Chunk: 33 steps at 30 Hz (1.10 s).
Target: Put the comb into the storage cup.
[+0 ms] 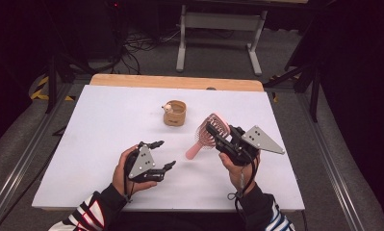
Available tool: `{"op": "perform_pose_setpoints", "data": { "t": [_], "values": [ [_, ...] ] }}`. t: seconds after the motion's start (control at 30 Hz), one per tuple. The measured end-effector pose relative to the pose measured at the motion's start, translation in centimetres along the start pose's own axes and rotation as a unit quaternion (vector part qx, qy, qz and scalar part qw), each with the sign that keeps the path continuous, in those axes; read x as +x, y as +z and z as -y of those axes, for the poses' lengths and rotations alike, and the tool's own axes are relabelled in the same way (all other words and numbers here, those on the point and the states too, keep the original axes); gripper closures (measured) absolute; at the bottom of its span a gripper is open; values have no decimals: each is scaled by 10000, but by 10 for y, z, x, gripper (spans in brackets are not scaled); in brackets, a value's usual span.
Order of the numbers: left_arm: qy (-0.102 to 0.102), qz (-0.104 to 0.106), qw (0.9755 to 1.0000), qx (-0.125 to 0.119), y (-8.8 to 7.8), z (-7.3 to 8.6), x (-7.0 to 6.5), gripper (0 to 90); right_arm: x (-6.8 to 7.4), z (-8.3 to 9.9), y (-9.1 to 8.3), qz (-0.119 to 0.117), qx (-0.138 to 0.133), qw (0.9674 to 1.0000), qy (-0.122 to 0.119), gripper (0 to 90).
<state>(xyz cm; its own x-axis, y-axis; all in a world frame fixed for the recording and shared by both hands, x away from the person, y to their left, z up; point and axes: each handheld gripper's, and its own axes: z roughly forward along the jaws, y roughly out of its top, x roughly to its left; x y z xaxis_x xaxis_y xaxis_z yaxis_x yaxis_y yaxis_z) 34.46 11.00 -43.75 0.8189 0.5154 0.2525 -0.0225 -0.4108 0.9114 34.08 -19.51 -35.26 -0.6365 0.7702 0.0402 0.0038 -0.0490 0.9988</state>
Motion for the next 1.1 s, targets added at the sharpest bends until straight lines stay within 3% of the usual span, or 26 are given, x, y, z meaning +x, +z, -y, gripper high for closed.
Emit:
{"op": "perform_pose_setpoints", "data": {
  "t": [0.77,0.87,1.0,1.03,1.1],
  "values": [
    [-165,78,9998,86,-34,21,19,116,-6,-1,-5,6,38,9999,-154,633],
    [-269,126,9995,44,-39,25,22,105,-6,-2,-5,23,41,9998,-188,633],
    [-359,43,9993,-31,-47,30,25,80,-7,-2,-4,38,22,9998,-215,633],
    [-376,20,9993,-28,-49,32,26,77,-7,-2,-3,54,-12,9999,-119,632],
    [-446,4,9990,-9,-53,36,29,72,-9,-3,-3,77,7,9998,-195,633]
  ]
}}
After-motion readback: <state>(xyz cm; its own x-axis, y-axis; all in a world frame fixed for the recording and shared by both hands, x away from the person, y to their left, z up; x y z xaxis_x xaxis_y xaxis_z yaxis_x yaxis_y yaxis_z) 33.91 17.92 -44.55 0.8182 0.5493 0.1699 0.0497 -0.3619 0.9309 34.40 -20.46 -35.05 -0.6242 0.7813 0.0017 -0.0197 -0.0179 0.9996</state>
